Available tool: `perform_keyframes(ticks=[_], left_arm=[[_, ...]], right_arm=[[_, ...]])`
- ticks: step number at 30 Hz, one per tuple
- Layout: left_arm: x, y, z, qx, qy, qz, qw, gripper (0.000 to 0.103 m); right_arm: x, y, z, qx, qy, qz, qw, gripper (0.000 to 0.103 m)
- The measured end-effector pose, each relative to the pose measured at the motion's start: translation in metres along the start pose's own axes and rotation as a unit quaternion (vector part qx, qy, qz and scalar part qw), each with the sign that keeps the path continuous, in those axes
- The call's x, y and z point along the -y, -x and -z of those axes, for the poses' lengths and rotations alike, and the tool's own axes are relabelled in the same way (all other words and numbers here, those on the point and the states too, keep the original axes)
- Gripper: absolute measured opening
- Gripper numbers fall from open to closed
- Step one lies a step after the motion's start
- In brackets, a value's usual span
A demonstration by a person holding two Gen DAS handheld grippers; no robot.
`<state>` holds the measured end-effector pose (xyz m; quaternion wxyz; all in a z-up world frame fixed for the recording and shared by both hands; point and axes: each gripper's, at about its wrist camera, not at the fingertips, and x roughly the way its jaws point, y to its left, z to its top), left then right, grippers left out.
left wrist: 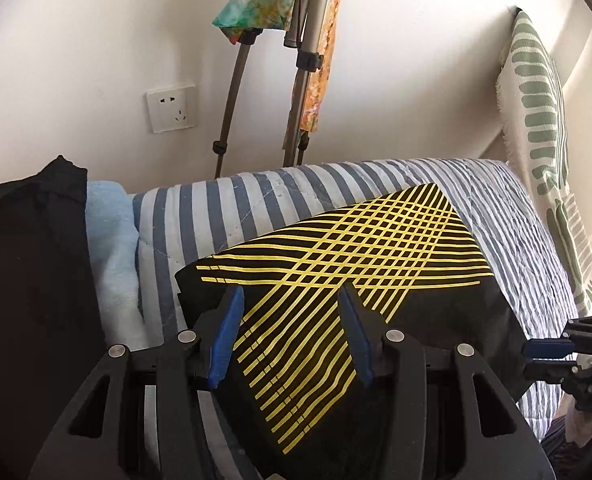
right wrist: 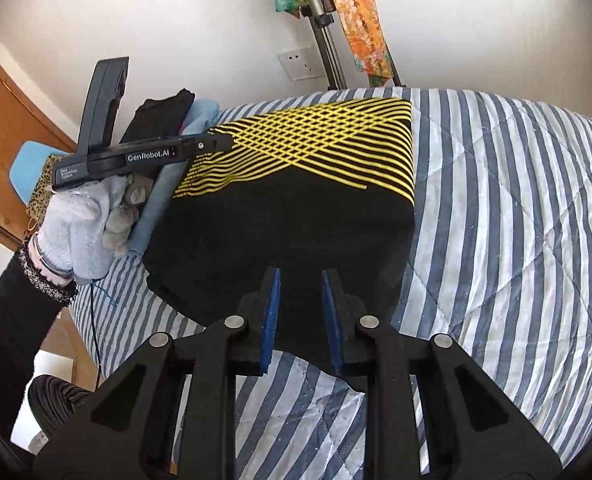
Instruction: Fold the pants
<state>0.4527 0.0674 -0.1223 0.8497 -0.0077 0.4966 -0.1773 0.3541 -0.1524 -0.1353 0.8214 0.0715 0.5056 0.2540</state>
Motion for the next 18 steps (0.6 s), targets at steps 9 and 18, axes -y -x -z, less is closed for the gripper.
perform_keyframes(ticks=[9,18], left_arm=[[-0.012,0.005,0.000,0.006,0.013,-0.036,0.9992,0.048],[0.020,0.069,0.060,-0.001,-0.056,0.018,0.9982,0.048]], right_arm=[[0.004,-0.024,0.018,-0.045,0.017,0.024,0.999,0.018],[0.005,-0.001,0.006,-0.012,0.000,-0.001,1.000,0.019]])
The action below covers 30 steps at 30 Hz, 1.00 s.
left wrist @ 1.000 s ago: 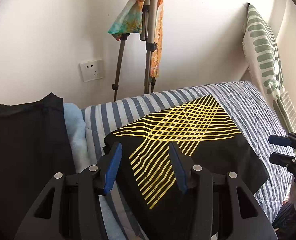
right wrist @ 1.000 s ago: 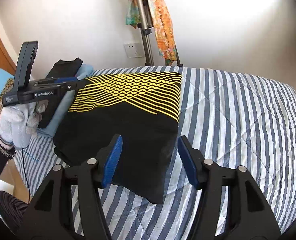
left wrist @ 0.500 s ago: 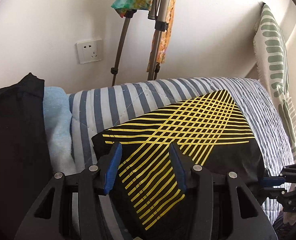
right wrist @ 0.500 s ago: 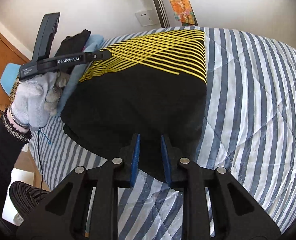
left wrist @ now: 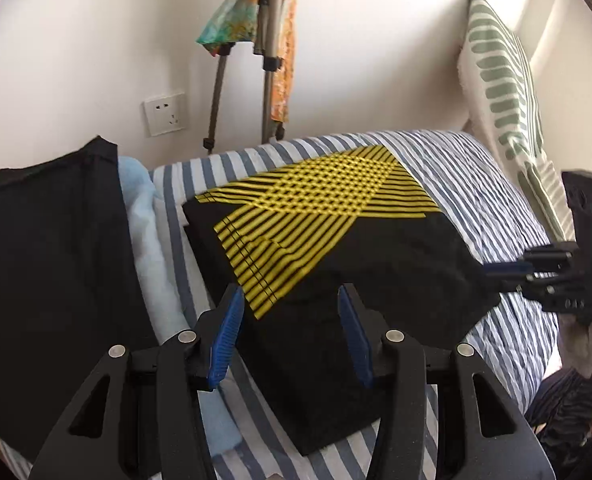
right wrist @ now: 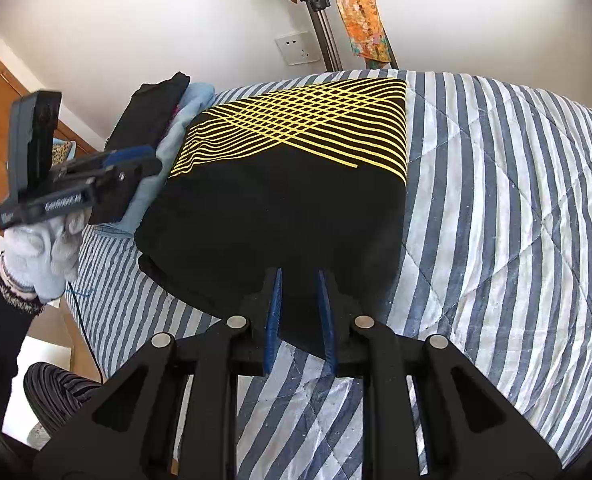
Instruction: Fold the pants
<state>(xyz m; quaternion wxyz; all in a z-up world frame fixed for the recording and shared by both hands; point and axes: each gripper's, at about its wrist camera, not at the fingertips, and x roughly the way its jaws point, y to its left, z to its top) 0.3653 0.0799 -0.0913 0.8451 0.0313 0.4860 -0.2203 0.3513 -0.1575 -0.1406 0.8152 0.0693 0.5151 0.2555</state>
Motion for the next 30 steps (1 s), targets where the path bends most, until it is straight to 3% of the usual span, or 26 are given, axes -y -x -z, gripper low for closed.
perform_keyframes(ticks=[4,7,10,13,14,15,16,17,20,24,28,30], left_arm=[[0.014,-0.016,0.034,-0.050,-0.023,-0.016,0.9984,0.048],[0.002,-0.028,0.047,-0.070,0.015,-0.004,0.9974,0.051],[0.001,-0.018,0.042,-0.060,0.025,0.000,0.9979,0.050],[-0.003,0.004,0.029,-0.025,0.032,-0.005,0.9992,0.051],[-0.007,0.011,0.022,-0.011,0.046,-0.003,0.9989,0.052],[-0.013,0.014,0.015,-0.001,0.062,0.002,0.9981,0.053],[-0.019,0.015,0.008,0.005,0.079,0.006,0.9969,0.054],[-0.025,0.014,0.001,0.009,0.095,0.006,0.9954,0.054],[-0.042,0.004,-0.017,0.017,0.145,0.026,0.9890,0.054],[-0.059,-0.019,-0.031,0.009,0.197,0.024,0.9801,0.054],[-0.079,-0.040,-0.036,-0.012,0.260,0.031,0.9651,0.054],[-0.084,-0.045,-0.041,-0.016,0.269,0.019,0.9630,0.054]], right_arm=[[0.003,-0.011,0.005,-0.022,0.004,0.016,1.000,0.019],[0.008,-0.016,0.008,-0.035,-0.002,0.013,0.999,0.019],[0.006,-0.013,0.006,-0.036,0.002,0.011,0.999,0.019],[0.007,0.006,-0.003,-0.013,0.003,-0.009,1.000,0.021],[0.008,0.013,-0.009,-0.001,0.000,-0.008,1.000,0.029],[0.012,0.019,-0.016,0.013,-0.005,-0.005,1.000,0.047],[0.016,0.026,-0.023,0.029,-0.011,-0.002,1.000,0.056],[0.021,0.031,-0.030,0.043,-0.015,0.000,0.999,0.065],[0.036,0.033,-0.052,0.050,-0.025,0.001,0.998,0.065],[0.062,0.023,-0.076,0.043,-0.046,-0.006,0.998,0.065],[0.084,0.000,-0.091,0.023,-0.076,-0.018,0.997,0.065],[0.092,-0.008,-0.096,0.017,-0.085,-0.023,0.996,0.065]])
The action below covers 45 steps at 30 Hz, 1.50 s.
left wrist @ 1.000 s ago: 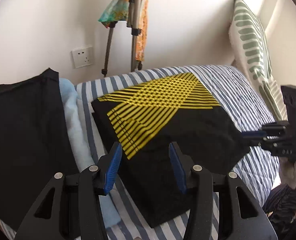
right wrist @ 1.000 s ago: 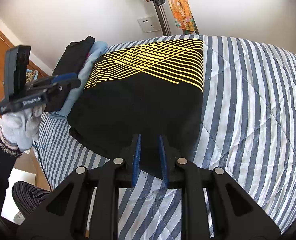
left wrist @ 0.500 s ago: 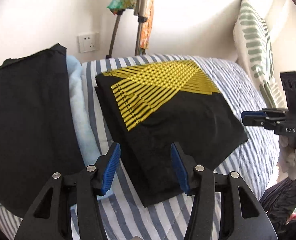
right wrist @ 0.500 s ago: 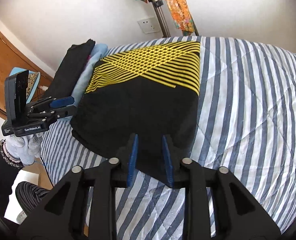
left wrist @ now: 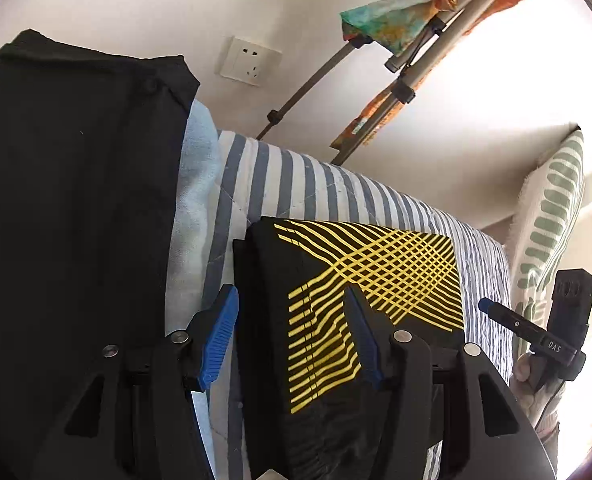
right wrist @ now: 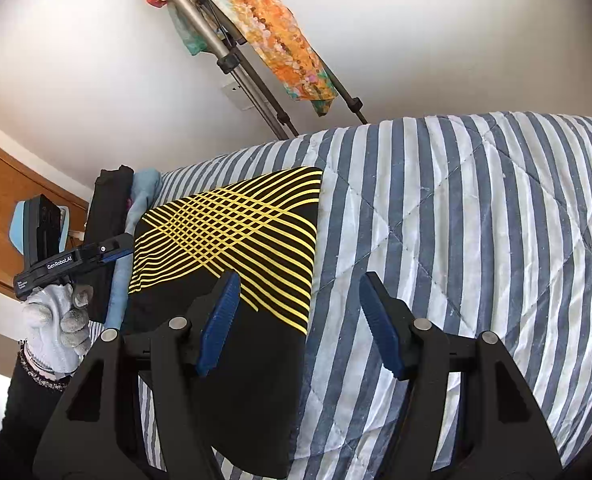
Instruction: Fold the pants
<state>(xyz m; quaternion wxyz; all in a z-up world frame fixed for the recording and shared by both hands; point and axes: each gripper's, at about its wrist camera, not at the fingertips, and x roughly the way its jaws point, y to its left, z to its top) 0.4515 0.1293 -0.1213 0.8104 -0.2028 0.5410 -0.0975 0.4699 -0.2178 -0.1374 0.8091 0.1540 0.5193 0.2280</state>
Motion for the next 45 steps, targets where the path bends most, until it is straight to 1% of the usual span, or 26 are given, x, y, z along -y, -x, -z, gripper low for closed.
perform_keyframes(ticks=[3,6,8,14,18,25,31,34,35,36,37,39,42,44,45], left_arm=[[0.002,-0.002,-0.006,0.006,-0.005,-0.022,0.9997,0.054],[0.002,-0.008,-0.010,-0.003,-0.006,-0.023,0.9997,0.060],[0.004,-0.011,-0.012,-0.003,-0.011,-0.030,0.9995,0.060],[0.004,-0.017,-0.015,-0.004,-0.012,-0.026,0.9996,0.060],[0.000,-0.023,-0.014,-0.007,-0.012,-0.023,0.9996,0.060],[0.003,-0.033,-0.010,-0.002,-0.032,-0.035,0.9989,0.061],[0.003,-0.038,-0.009,0.006,-0.028,-0.023,0.9993,0.061],[0.005,-0.038,-0.006,0.013,-0.040,-0.016,0.9990,0.061],[0.006,-0.039,-0.005,0.016,-0.044,-0.016,0.9988,0.060],[0.007,-0.039,-0.004,0.017,-0.048,-0.015,0.9986,0.056],[0.007,-0.040,-0.004,0.017,-0.049,-0.011,0.9986,0.048],[0.006,-0.039,-0.004,0.020,-0.045,-0.011,0.9987,0.044],[0.005,-0.037,-0.004,0.019,-0.041,-0.002,0.9990,0.043],[0.005,-0.040,-0.005,0.015,-0.040,-0.008,0.9991,0.044],[0.005,-0.042,-0.006,0.013,-0.037,-0.009,0.9992,0.047]], right_arm=[[0.008,-0.010,-0.005,-0.009,-0.007,-0.007,1.000,0.065],[0.011,-0.019,-0.010,-0.017,-0.010,-0.009,1.000,0.065],[0.011,-0.024,-0.013,-0.021,-0.015,-0.016,1.000,0.065],[0.013,-0.031,-0.020,-0.020,-0.030,-0.041,0.998,0.065],[0.015,-0.035,-0.024,-0.021,-0.032,-0.045,0.998,0.065],[0.018,-0.048,-0.027,-0.029,-0.036,-0.060,0.997,0.062],[0.017,-0.055,-0.033,-0.030,-0.039,-0.078,0.996,0.061],[0.016,-0.060,-0.037,-0.031,-0.045,-0.090,0.994,0.057],[0.016,-0.062,-0.037,-0.031,-0.047,-0.093,0.994,0.057],[0.015,-0.063,-0.036,-0.030,-0.046,-0.094,0.994,0.056],[0.014,-0.064,-0.036,-0.029,-0.044,-0.093,0.994,0.055],[0.012,-0.064,-0.035,-0.027,-0.037,-0.089,0.995,0.051],[0.015,-0.062,-0.035,-0.032,-0.039,-0.097,0.994,0.047],[0.018,-0.062,-0.035,-0.034,-0.040,-0.101,0.993,0.046],[0.019,-0.063,-0.035,-0.035,-0.044,-0.103,0.993,0.046]])
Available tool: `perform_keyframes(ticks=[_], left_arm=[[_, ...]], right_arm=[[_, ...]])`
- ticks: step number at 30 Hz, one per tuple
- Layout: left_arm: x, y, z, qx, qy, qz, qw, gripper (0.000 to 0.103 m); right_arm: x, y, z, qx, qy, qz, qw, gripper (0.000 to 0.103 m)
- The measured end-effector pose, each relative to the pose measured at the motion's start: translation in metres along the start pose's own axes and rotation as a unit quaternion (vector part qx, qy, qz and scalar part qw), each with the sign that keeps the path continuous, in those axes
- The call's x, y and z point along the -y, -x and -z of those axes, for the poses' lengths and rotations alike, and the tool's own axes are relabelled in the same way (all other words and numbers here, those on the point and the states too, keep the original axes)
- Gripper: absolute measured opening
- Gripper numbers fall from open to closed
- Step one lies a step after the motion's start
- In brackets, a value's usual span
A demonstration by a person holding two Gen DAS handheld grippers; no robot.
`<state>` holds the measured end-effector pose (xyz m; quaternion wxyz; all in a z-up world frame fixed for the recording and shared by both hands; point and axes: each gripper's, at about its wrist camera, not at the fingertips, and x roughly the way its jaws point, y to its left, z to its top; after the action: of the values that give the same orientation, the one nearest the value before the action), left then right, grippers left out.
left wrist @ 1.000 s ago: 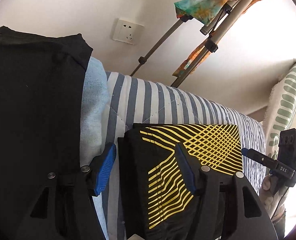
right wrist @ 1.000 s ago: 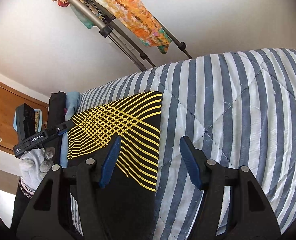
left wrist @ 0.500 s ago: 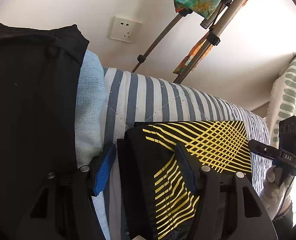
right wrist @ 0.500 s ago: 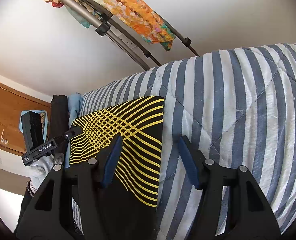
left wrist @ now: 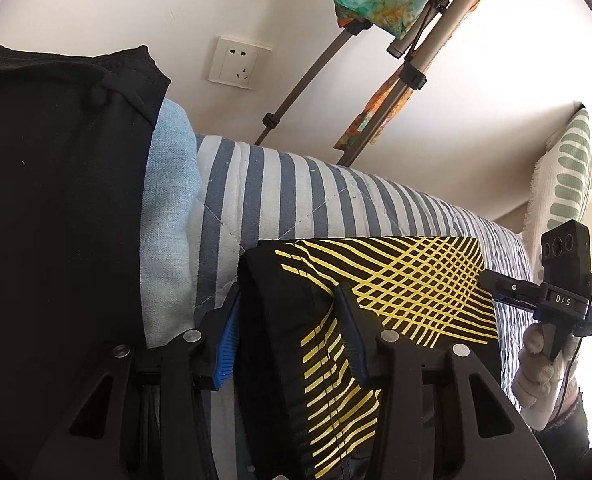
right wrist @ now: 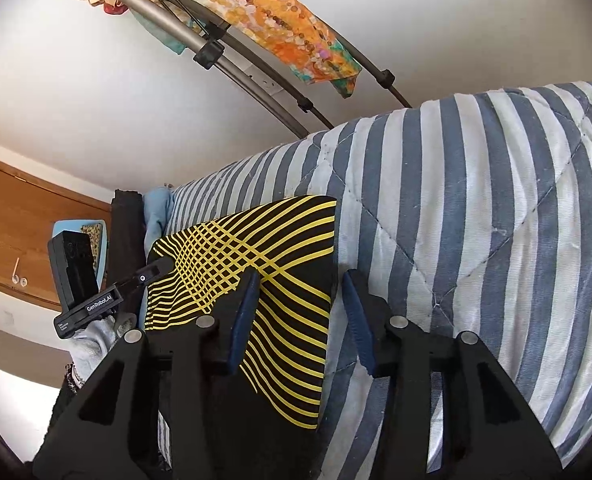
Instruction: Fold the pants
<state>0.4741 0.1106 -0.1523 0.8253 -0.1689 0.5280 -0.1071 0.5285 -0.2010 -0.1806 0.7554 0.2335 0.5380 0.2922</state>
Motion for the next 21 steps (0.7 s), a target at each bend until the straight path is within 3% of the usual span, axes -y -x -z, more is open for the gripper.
perform_keyframes(ticks=[4,7,8,9,10,12,21], left_arm=[[0.008,-0.006,-0.001,0.001,-0.014,-0.004,0.9999,0.061],[0.018,-0.008,0.003,0.008,-0.035,-0.022,0.9991,0.061],[0.019,-0.009,0.004,0.012,-0.040,-0.025,0.9988,0.060],[0.019,-0.008,0.004,0.015,-0.039,-0.026,0.9988,0.051],[0.018,-0.008,0.004,0.018,-0.035,-0.025,0.9989,0.040],[0.012,-0.006,0.004,0.020,-0.017,-0.009,0.9996,0.033],[0.012,-0.007,0.005,0.031,-0.017,0.000,0.9994,0.028]], right_arm=[[-0.002,-0.003,0.000,0.004,0.001,-0.001,1.000,0.046],[-0.006,-0.004,0.001,0.005,0.005,-0.003,1.000,0.045],[-0.007,-0.004,0.001,0.003,0.008,-0.004,1.000,0.036],[-0.008,-0.005,0.002,0.001,0.010,-0.004,1.000,0.028],[-0.009,-0.007,0.003,0.000,0.011,0.000,1.000,0.026],[-0.010,-0.007,0.004,0.002,0.013,0.002,1.000,0.020],[-0.012,-0.009,0.004,0.003,0.019,0.011,1.000,0.015]])
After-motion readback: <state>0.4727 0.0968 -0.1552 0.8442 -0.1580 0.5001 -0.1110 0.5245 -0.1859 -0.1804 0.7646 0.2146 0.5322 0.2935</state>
